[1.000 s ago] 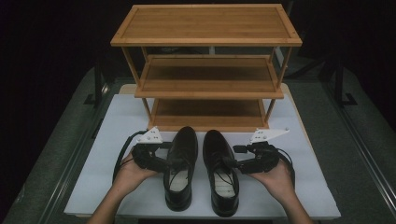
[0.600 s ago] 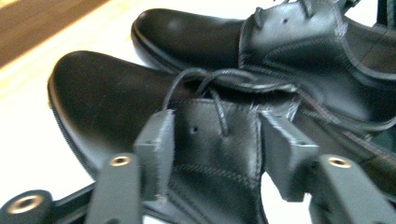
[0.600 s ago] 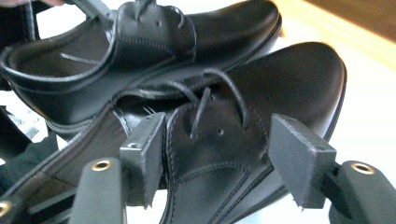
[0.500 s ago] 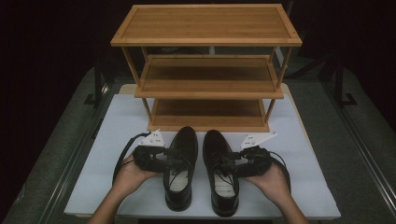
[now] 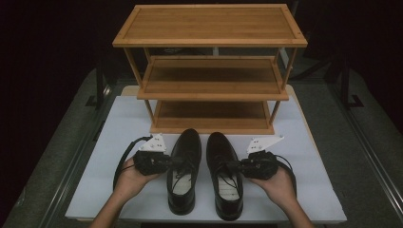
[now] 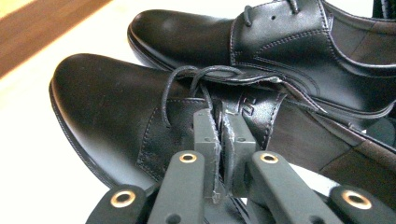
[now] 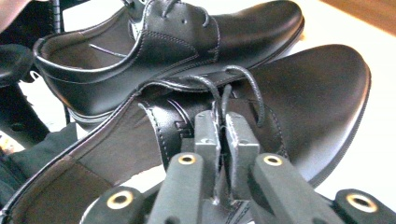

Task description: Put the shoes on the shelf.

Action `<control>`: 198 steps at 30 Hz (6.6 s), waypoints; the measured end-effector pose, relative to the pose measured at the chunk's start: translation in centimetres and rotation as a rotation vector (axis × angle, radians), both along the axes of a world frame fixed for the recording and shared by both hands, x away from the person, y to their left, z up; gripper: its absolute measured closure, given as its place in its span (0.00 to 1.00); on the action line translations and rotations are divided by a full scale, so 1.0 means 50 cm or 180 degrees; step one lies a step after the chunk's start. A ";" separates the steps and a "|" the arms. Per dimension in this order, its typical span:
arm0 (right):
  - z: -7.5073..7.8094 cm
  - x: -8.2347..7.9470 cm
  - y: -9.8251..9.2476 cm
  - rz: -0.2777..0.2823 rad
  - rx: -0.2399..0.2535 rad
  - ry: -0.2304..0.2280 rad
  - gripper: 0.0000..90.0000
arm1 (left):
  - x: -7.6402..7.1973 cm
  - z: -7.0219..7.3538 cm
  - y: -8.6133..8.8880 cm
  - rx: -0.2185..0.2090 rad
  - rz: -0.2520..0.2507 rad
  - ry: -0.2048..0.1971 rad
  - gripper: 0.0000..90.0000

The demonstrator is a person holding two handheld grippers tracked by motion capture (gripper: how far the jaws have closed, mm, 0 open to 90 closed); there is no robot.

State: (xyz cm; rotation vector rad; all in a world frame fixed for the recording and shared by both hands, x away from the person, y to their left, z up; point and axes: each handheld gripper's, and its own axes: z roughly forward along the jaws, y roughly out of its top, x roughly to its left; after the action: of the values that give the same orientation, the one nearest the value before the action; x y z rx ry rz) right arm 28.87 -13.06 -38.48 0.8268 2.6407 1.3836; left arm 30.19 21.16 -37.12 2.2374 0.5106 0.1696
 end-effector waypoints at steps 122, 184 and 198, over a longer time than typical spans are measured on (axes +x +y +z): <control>0.016 0.087 -0.081 -0.1038 0.0138 -0.0304 0.21 | 0.107 0.011 0.001 -0.0328 0.0632 -0.0202 0.11; -0.117 0.134 0.016 -0.0928 -0.0065 -0.0160 0.10 | 0.151 -0.127 -0.092 -0.0107 0.0539 -0.0111 0.10; -0.090 0.167 0.011 -0.0923 0.0070 -0.0095 0.10 | 0.184 -0.113 -0.088 -0.0257 0.0567 -0.0010 0.10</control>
State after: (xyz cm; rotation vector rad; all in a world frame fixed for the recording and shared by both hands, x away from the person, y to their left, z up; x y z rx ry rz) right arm 37.23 -12.53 -42.98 1.1282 2.3684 1.3384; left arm 39.38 16.78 -42.74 2.1122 0.7032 0.2402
